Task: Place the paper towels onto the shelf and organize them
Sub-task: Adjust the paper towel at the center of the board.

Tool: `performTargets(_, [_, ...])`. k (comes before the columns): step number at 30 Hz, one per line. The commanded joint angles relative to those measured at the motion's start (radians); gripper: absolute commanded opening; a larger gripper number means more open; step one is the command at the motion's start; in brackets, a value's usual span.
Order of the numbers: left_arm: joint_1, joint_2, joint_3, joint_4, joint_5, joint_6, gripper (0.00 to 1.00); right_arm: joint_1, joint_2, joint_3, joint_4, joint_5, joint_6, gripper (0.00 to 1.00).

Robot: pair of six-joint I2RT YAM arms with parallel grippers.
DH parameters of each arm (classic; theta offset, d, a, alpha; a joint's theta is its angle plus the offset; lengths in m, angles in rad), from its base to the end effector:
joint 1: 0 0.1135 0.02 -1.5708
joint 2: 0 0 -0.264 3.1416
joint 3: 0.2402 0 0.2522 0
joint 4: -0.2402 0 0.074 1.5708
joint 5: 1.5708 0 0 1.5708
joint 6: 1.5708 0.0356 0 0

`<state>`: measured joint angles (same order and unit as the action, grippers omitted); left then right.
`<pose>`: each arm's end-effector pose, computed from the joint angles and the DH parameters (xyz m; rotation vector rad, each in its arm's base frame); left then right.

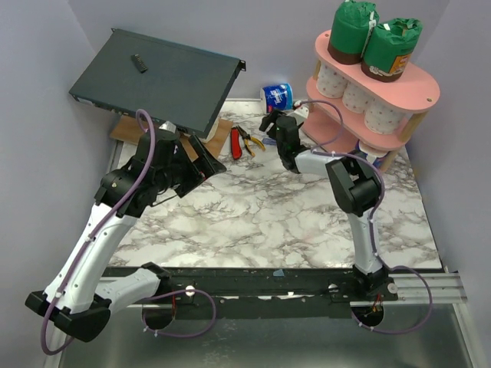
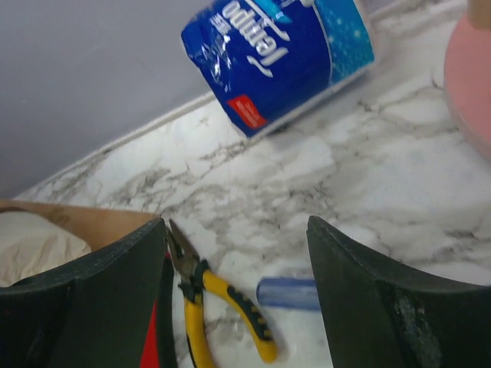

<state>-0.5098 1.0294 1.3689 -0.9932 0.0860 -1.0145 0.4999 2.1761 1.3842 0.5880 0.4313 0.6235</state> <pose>0.1572 -0.0914 0.4113 -0.5467 2.3231 -0.8876 0.4364 0.2214 0.1769 0.4193 1.7258 0.4342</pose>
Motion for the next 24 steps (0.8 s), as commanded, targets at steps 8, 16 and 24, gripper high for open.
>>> performTargets(8, [0.056,0.012,0.035,0.018,0.077,0.012,0.98,-0.002,0.273,0.398,-0.074,0.141,-0.141,0.8])
performTargets(16, [0.091,0.012,-0.012,0.04,0.097,-0.007,0.98,-0.009,0.396,0.618,-0.129,0.141,-0.179,0.8])
performTargets(24, [0.142,-0.027,-0.148,0.08,0.113,0.014,0.97,-0.012,0.459,0.724,-0.153,0.262,-0.257,0.8])
